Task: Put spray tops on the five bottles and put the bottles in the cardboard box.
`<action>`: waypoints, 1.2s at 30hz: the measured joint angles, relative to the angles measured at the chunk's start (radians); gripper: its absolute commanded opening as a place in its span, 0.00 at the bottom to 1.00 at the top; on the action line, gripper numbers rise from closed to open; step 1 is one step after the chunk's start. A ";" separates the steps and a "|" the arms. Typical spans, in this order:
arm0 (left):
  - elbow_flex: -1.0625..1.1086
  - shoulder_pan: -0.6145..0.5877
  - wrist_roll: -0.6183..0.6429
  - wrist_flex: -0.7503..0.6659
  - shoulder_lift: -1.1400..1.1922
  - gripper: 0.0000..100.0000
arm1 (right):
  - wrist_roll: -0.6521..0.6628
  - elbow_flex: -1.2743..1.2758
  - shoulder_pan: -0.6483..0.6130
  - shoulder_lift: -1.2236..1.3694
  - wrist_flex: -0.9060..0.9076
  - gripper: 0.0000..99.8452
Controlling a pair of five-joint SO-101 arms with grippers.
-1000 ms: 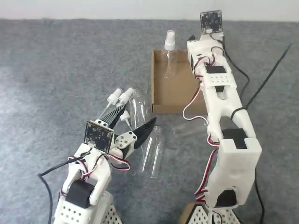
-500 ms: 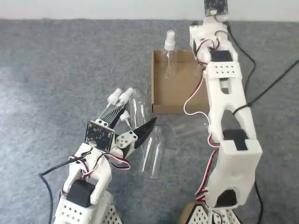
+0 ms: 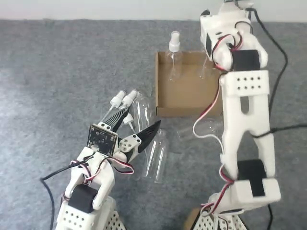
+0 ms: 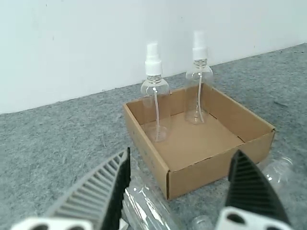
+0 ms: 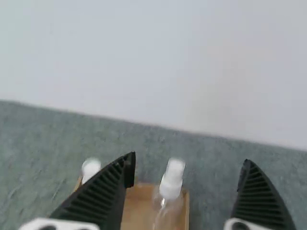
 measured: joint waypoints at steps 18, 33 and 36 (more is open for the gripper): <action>0.000 0.000 0.000 0.000 0.000 0.31 | 0.005 0.063 -0.224 -0.247 0.825 0.06; -0.002 -0.043 0.000 0.000 0.000 0.31 | 0.117 0.852 -0.255 -0.555 0.675 0.23; -0.057 -0.121 0.000 0.034 0.000 0.31 | 0.078 0.867 -0.247 -0.569 0.632 0.23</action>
